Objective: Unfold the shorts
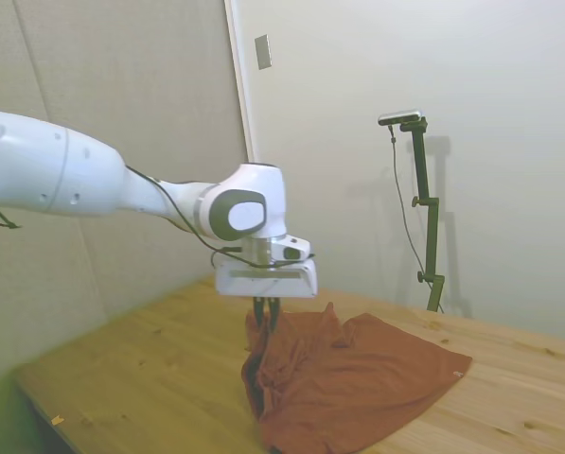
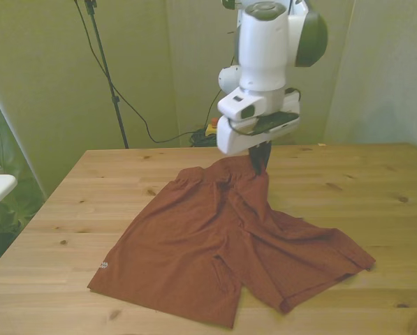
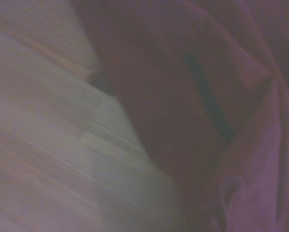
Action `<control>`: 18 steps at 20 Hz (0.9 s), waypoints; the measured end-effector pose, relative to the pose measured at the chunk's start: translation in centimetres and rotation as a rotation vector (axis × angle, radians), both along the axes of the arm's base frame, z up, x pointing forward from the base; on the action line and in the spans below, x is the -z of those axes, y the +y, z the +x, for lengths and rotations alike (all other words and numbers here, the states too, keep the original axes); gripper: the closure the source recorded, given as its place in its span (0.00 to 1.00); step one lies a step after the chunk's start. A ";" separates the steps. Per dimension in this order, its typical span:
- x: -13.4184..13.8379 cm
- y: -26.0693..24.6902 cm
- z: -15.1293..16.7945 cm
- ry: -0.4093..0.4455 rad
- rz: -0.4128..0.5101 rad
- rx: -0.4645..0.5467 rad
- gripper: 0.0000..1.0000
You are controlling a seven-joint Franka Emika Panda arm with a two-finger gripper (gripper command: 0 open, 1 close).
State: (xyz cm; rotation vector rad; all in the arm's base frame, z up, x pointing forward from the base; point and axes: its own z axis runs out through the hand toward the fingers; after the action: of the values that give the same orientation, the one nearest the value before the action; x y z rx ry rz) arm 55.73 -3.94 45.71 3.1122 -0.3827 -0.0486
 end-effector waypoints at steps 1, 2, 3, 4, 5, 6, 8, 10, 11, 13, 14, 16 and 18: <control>0.0 1.5 -0.9 0.004 -0.022 -0.025 1.00; 0.2 2.9 -1.9 0.010 -0.042 -0.053 1.00; 0.7 4.0 -2.8 0.015 -0.061 -0.086 1.00; 1.2 5.1 -3.6 0.017 -0.078 -0.116 1.00; 1.7 6.0 -4.5 0.016 -0.095 -0.145 1.00; 2.2 6.9 -5.4 0.016 -0.111 -0.173 1.00; 3.2 8.9 -7.2 0.017 -0.152 -0.241 1.00; 4.3 10.9 -8.9 0.024 -0.188 -0.289 1.00; 4.8 11.5 -9.4 0.028 -0.201 -0.296 1.00; 5.8 12.6 -10.0 0.035 -0.225 -0.286 1.00; 6.5 13.0 -10.1 0.041 -0.237 -0.277 1.00; 7.9 13.5 -9.8 0.050 -0.265 -0.260 1.00; 9.5 13.8 -9.3 0.063 -0.290 -0.240 1.00</control>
State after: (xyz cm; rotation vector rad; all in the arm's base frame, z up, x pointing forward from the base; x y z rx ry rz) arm 46.38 9.83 36.23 2.8368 -0.0097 -0.0821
